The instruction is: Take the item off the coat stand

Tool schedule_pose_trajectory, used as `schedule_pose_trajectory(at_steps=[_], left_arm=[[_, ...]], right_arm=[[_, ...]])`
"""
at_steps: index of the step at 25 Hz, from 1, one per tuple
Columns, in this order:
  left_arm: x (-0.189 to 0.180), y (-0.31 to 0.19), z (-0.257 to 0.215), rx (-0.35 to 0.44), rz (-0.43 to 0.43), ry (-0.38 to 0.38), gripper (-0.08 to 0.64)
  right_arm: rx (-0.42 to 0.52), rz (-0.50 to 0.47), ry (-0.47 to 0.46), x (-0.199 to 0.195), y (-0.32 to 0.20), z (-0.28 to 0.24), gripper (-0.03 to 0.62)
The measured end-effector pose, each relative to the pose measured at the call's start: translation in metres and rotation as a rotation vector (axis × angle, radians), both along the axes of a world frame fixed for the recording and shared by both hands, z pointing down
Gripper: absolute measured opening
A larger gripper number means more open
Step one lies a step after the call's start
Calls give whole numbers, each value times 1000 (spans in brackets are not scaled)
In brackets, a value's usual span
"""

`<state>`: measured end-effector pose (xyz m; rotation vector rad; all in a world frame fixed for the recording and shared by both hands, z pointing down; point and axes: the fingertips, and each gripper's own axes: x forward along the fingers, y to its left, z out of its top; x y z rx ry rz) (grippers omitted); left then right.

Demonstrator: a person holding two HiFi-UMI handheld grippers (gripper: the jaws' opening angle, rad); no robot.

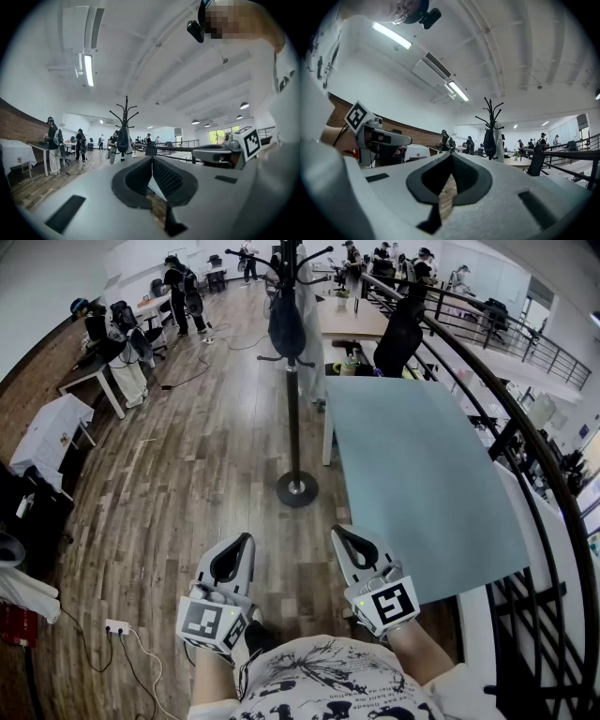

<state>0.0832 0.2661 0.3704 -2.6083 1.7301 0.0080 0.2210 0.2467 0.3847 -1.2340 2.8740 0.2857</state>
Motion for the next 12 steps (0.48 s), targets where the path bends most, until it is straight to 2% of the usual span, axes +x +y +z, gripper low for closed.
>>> schedule_pose_trajectory(at_steps=[5, 12], left_arm=[[-3, -6, 3, -3, -3, 8, 5], [-6, -5, 3, 14, -19, -4, 5]], right_arm=[[5, -6, 6, -3, -4, 2, -11], [-26, -3, -61, -3, -6, 2, -11]])
